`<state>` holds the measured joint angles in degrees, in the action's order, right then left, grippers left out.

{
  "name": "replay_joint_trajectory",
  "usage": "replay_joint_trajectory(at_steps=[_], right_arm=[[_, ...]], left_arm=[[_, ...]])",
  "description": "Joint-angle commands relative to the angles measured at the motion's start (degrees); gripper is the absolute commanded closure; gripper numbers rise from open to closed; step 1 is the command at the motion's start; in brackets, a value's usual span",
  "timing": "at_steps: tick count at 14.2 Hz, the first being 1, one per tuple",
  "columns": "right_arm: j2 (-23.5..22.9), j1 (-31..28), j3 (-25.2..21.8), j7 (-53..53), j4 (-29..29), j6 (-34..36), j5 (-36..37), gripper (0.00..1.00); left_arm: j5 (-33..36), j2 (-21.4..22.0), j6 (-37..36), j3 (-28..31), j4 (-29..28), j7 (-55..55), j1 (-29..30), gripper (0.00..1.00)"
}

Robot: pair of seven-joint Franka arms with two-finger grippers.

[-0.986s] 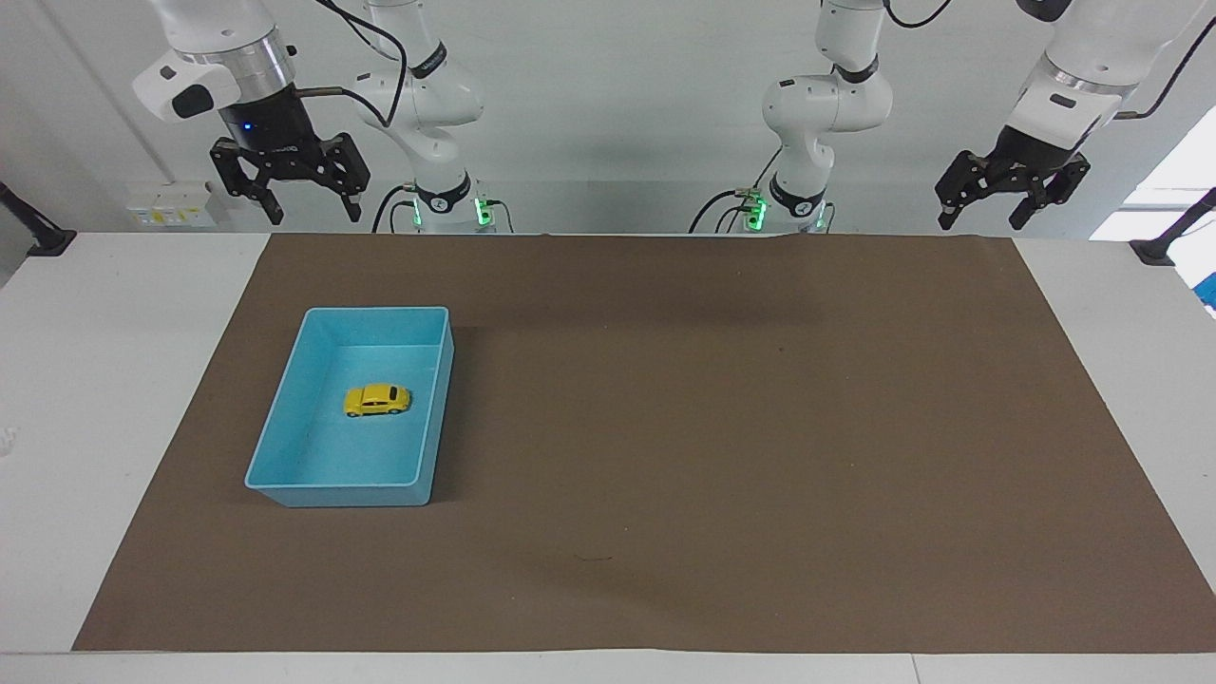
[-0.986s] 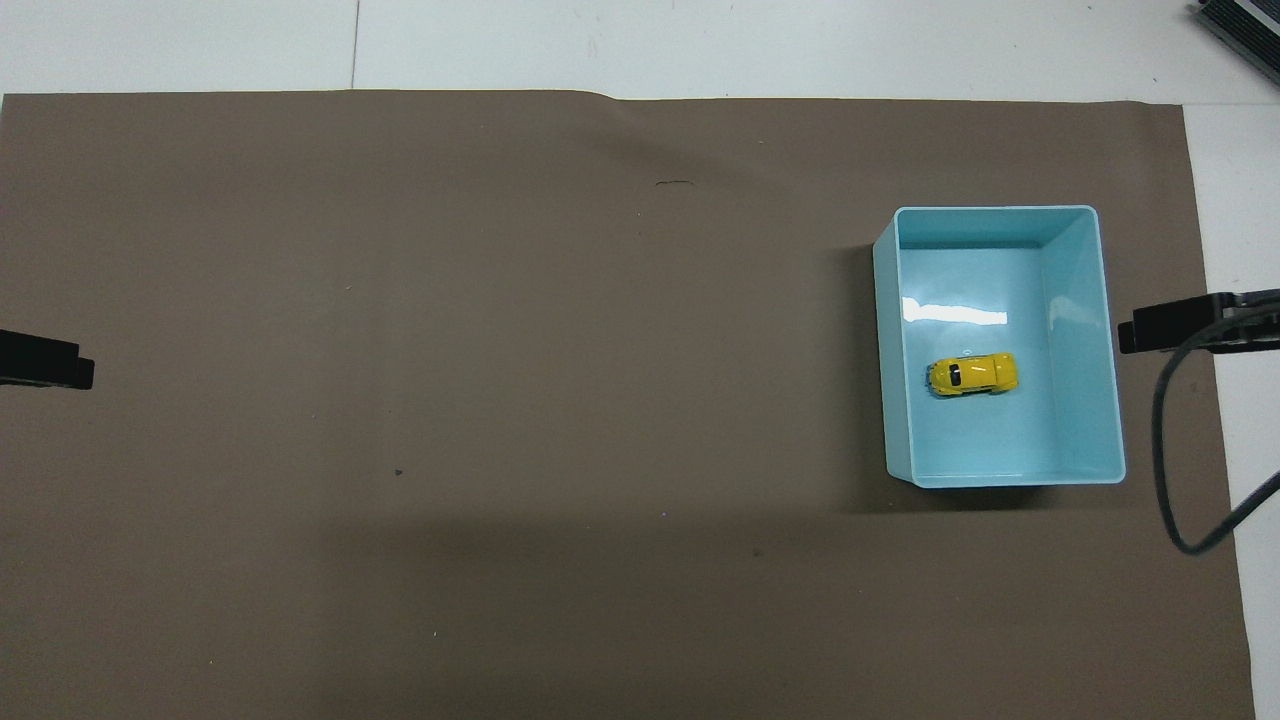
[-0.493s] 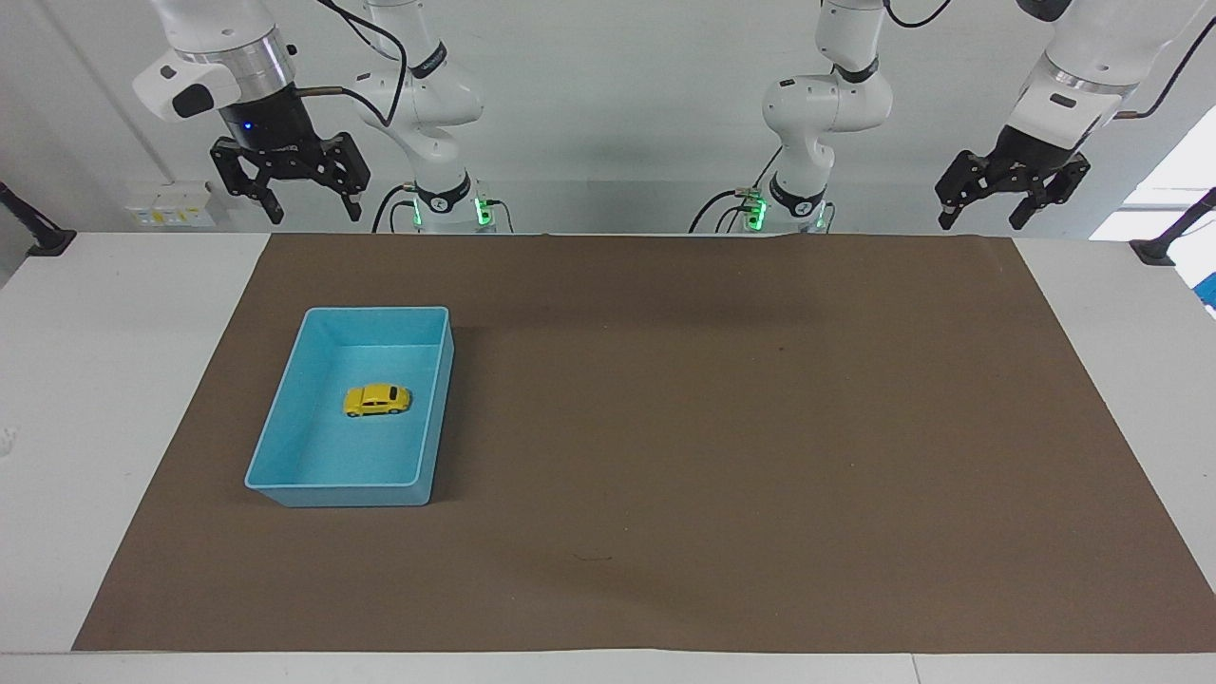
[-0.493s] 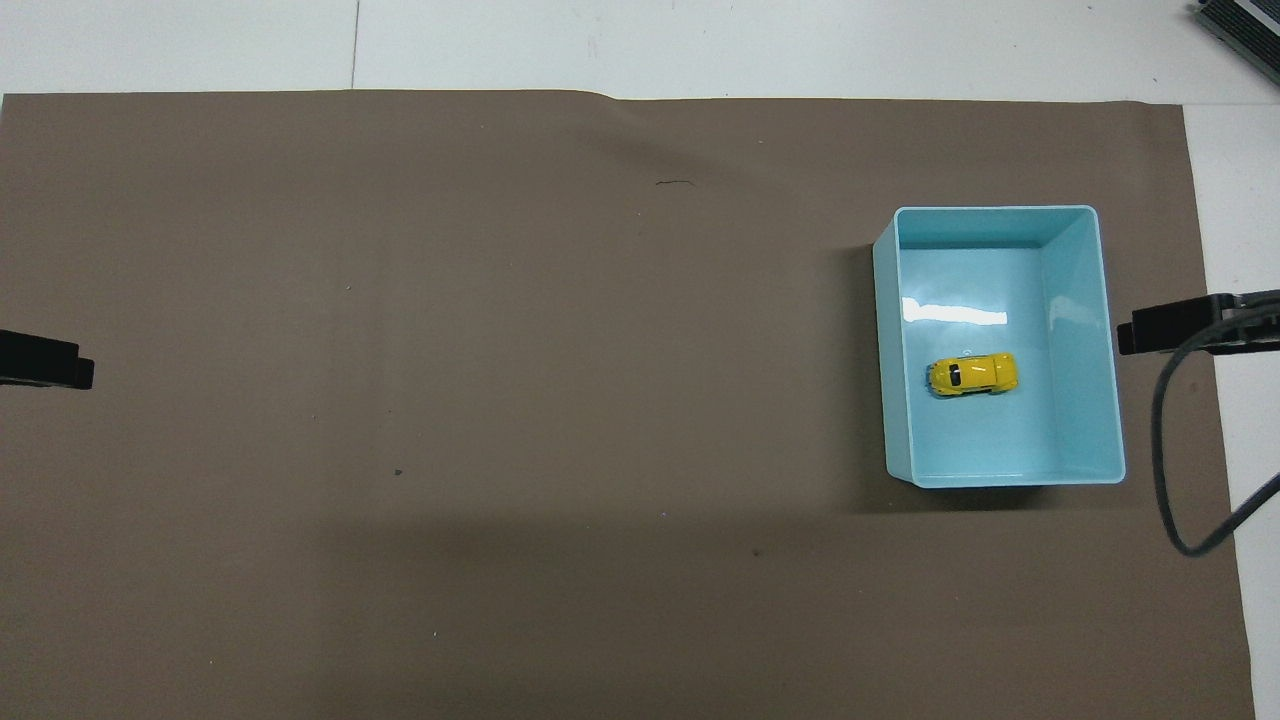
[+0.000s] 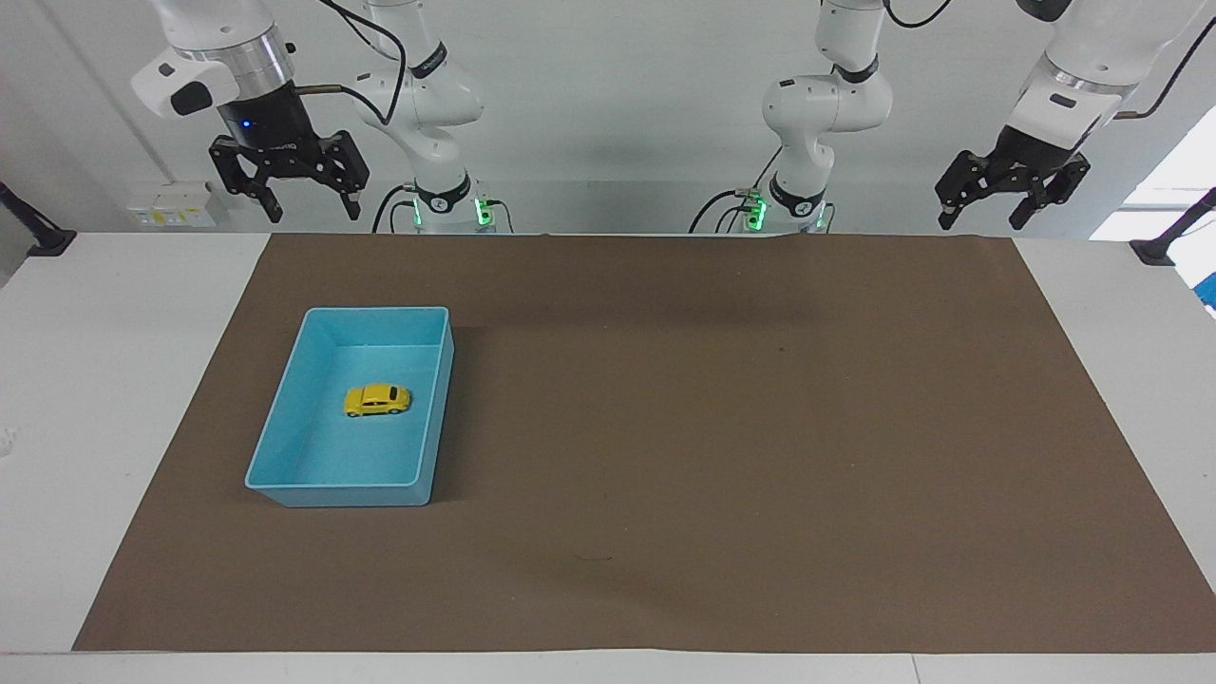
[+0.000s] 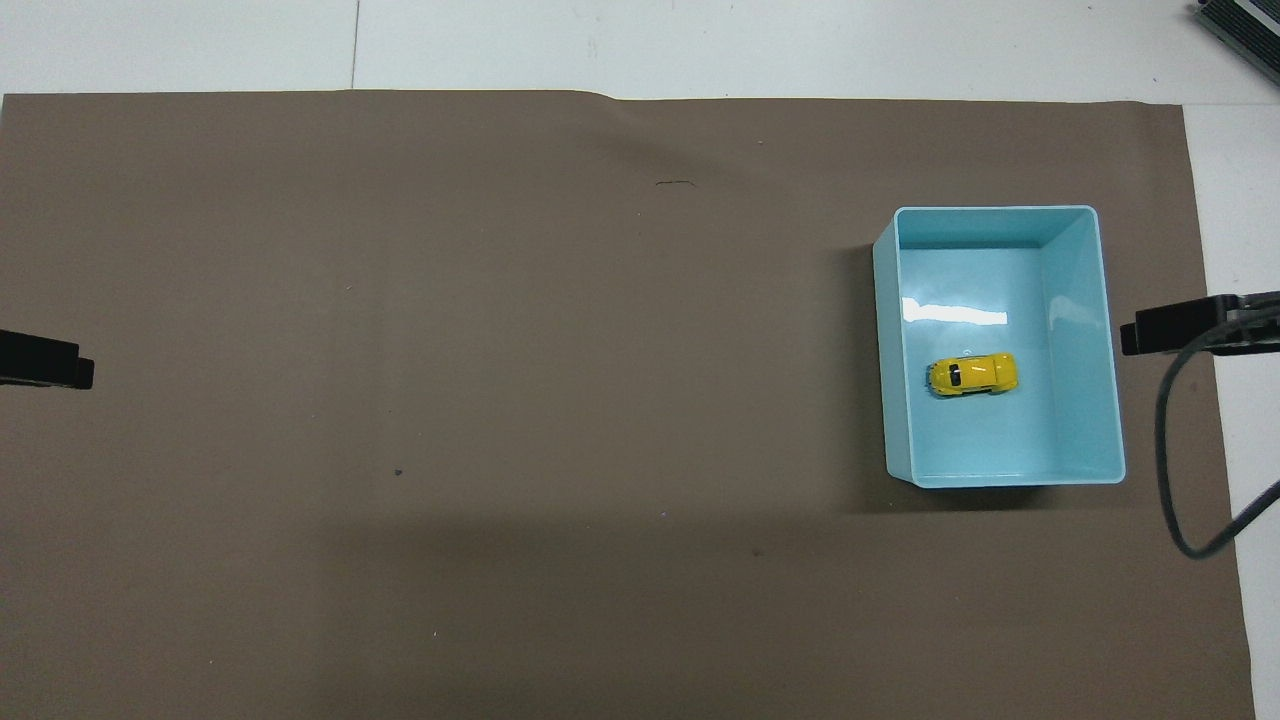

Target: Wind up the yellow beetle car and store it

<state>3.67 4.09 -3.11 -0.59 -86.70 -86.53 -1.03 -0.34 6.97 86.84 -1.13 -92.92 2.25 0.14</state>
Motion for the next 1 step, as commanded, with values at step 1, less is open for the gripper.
replay_joint_trajectory(at_steps=[1], right_arm=[[0.55, -0.40, 0.21, -0.64, 0.04, 1.10, -0.47, 0.00]], left_arm=[[-0.54, 0.59, -1.15, 0.60, 0.37, -0.58, -0.58, 0.00]])
